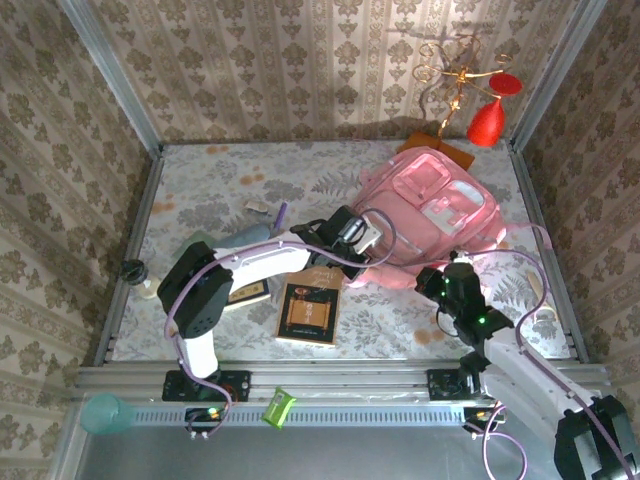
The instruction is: Pack books, pencil case, and school supplies into a backpack
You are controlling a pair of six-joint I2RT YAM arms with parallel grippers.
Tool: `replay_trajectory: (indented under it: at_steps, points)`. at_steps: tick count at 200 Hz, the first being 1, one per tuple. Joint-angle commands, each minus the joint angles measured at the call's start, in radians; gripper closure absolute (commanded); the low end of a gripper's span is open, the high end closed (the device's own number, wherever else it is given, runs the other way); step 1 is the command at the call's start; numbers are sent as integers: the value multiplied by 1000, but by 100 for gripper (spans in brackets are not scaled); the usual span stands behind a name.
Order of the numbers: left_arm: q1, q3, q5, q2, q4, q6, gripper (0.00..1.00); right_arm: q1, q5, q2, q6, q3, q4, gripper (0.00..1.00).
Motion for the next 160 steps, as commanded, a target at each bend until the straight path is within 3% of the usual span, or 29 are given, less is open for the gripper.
replay_trajectory:
  at_steps: [1, 37, 58, 86, 108, 123, 160]
  points:
    - [-29, 54, 141, -11, 33, -71, 100, 42, 60, 18, 5, -14, 111, 100]
    - [53, -9, 137, -29, 37, -72, 100, 70, 97, 15, -5, -20, 109, 100]
    - [75, -12, -70, -42, -81, 12, 100, 59, 156, -17, -19, -13, 23, 100]
    - [131, -71, -260, -67, -121, 49, 100, 11, 202, -74, -28, -1, -91, 100]
    - [134, -73, -328, -69, -138, 68, 100, -4, 194, -79, -34, 0, -96, 100]
    - [128, -65, -289, -81, -138, 59, 100, -4, 171, -67, -34, -1, -69, 100]
    - [32, 0, -51, -83, -65, 3, 100, 22, 92, 1, -21, -13, 70, 100]
